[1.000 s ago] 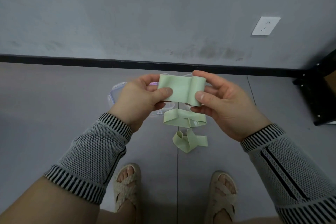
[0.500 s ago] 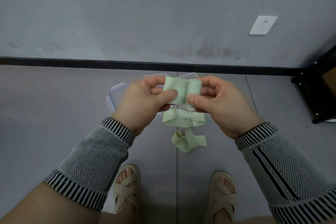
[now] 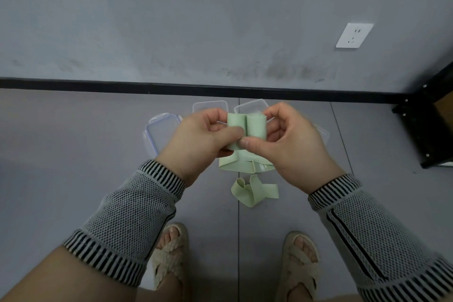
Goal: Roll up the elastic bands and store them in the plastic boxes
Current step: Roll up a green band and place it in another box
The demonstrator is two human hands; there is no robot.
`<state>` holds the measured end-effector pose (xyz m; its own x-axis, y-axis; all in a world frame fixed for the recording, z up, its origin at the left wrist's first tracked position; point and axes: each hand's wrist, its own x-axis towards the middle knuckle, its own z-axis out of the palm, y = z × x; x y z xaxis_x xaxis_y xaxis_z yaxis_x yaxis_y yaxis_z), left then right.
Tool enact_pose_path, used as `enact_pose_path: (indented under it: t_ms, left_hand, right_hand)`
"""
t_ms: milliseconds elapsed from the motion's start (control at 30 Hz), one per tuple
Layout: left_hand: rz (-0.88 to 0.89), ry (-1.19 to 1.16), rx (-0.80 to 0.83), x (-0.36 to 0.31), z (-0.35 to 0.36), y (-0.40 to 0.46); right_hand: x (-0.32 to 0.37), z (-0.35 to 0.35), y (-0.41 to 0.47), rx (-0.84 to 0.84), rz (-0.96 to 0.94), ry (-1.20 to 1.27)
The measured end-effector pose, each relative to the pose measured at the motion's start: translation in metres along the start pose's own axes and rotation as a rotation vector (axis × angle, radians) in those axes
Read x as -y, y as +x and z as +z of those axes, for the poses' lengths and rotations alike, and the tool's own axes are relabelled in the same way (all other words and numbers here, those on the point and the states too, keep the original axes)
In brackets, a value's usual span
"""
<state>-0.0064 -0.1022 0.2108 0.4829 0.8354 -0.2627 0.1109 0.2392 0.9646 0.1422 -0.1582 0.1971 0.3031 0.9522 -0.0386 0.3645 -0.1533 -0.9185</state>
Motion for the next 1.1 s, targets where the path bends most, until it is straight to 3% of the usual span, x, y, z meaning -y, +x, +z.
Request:
enact_pose_path:
  t_ms: [200,367,500,633,767,1100]
  left_hand:
    - [-0.023,-0.001,-0.009,-0.001,0.001,-0.001]
    - [-0.061,-0.009,-0.013,-0.002,-0.001,0.0]
    - [-0.068,0.079,-0.035,-0.001,0.0,-0.001]
    - [-0.106,0.106,-0.093,0.003,-0.001,0.002]
    - [-0.163,0.012,-0.116,0.004,-0.005,0.004]
    - [-0.092,-0.015,-0.102,0.001,0.004,-0.001]
  right_hand:
    - [0.004,0.007,-0.004,-0.022,-0.054,-0.106]
    - [0.003,0.006,-0.008,0.135,-0.211,-0.303]
    - [-0.001,0.006,-0.006,0.063,-0.327,-0.395]
    - [0.001,0.003,-0.004,0.076,-0.329,-0.402]
    - [0.011,-0.008,-0.005,0.107,-0.345,-0.231]
    - [0.01,-0.013,-0.005,0.132,-0.212,-0.346]
